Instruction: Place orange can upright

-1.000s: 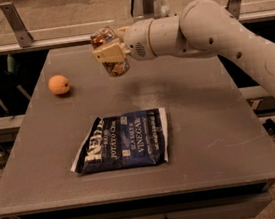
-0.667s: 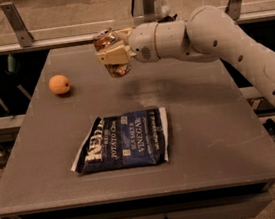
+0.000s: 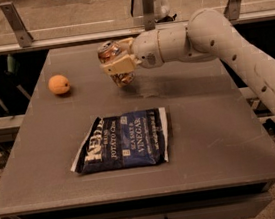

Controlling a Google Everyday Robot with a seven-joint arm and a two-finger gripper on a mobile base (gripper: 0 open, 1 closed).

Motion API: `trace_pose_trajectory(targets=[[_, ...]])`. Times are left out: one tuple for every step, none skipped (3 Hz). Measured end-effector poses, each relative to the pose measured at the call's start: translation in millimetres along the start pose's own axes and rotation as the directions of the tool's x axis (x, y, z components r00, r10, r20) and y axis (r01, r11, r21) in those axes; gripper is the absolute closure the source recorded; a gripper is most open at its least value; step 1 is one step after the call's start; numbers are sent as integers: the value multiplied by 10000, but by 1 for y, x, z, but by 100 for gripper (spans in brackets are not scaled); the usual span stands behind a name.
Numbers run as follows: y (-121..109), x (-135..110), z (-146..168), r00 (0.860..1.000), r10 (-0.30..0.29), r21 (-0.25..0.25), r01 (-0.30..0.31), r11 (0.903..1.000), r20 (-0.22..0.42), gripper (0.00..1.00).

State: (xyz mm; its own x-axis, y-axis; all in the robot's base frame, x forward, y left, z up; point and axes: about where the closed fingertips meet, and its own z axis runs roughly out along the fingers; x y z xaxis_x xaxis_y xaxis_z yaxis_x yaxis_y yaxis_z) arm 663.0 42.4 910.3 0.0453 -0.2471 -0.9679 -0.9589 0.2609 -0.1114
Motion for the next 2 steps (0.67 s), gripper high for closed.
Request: trace_pose_trajectory(targets=[[2, 15, -2, 9999, 129, -398, -125, 9991, 90, 59], [2, 23, -11, 9996, 194, -467, -185, 9987, 192, 36]])
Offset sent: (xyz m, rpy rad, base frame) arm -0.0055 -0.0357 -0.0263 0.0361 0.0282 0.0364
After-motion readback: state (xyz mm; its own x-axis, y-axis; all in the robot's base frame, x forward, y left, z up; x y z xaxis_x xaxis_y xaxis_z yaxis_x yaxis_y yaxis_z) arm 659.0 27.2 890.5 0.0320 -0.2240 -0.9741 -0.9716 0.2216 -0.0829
